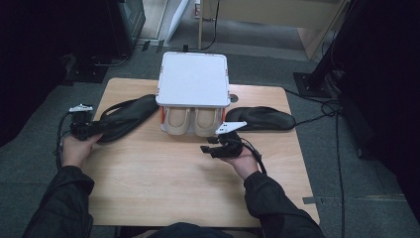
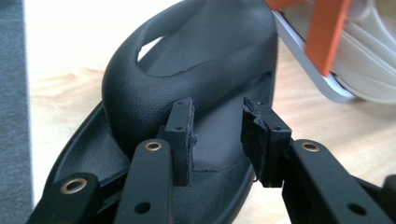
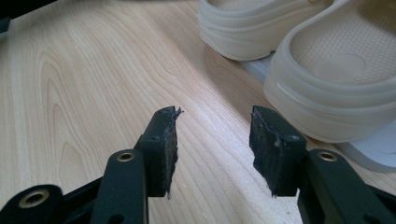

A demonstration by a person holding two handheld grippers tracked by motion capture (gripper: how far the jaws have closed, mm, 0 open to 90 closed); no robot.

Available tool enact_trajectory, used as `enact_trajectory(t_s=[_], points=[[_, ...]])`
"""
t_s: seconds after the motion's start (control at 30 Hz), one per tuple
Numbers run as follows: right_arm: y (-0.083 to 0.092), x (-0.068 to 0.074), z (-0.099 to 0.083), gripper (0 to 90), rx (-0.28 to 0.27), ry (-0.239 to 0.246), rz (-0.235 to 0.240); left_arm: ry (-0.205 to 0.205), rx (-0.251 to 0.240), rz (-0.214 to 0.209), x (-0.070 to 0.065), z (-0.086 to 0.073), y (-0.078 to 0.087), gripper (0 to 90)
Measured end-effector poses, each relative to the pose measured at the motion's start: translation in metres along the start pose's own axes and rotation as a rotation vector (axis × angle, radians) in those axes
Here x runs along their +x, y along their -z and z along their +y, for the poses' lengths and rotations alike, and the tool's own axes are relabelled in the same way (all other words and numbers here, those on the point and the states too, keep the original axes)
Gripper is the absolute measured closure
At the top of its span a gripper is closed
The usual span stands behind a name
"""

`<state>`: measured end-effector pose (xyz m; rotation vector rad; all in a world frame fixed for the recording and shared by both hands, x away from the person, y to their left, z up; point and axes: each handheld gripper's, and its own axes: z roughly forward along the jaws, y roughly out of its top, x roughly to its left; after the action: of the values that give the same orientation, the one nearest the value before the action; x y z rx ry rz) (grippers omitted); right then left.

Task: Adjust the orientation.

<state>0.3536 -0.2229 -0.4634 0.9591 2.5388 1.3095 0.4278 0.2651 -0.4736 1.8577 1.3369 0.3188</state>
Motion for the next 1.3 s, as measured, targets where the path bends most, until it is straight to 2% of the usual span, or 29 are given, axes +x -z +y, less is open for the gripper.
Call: enact_trajectory(t_s=[0.07,0.13,0.23,0.33,0.43,0.53,0.63,0.77,0.87,1.07,1.3], points=[[-0.001,0.0,0.0,52.0,0.003,0.002,-0.002,-0.002,-0.003,0.033,0.004,0.005,-0.004,64.7],[-0.002,0.0,-0.001,52.0,0.007,0.002,-0.001,0.018,-0.005,0.038,0.007,0.01,-0.007,62.8],[-0.003,0.0,-0.001,52.0,0.011,0.001,-0.004,0.03,0.008,0.022,0.007,0.012,-0.007,62.7],[-0.002,0.0,-0.001,52.0,0.009,0.0,-0.006,0.023,0.042,0.004,0.0,0.013,-0.001,61.4],[0.0,0.0,-0.002,52.0,0.004,-0.005,-0.01,0.025,0.013,-0.02,-0.008,0.017,0.009,62.7],[0.003,-0.001,-0.003,52.0,-0.002,-0.003,-0.013,-0.001,-0.018,-0.031,-0.022,0.028,0.008,63.7],[0.004,0.0,-0.003,52.0,-0.004,0.0,-0.015,-0.028,-0.004,-0.037,-0.036,0.042,-0.007,64.3],[0.007,0.0,-0.004,52.0,-0.009,-0.003,-0.013,-0.049,0.012,-0.04,-0.05,0.059,-0.036,65.9],[0.008,-0.001,-0.005,52.0,-0.012,-0.006,-0.015,-0.043,0.025,-0.044,-0.055,0.068,-0.056,67.0],[0.013,-0.002,-0.009,52.0,-0.009,-0.01,-0.027,0.015,0.025,-0.051,-0.054,0.082,-0.087,69.1],[0.022,-0.002,-0.017,52.0,-0.015,-0.025,-0.05,0.001,0.067,-0.012,-0.057,0.087,-0.115,70.4]])
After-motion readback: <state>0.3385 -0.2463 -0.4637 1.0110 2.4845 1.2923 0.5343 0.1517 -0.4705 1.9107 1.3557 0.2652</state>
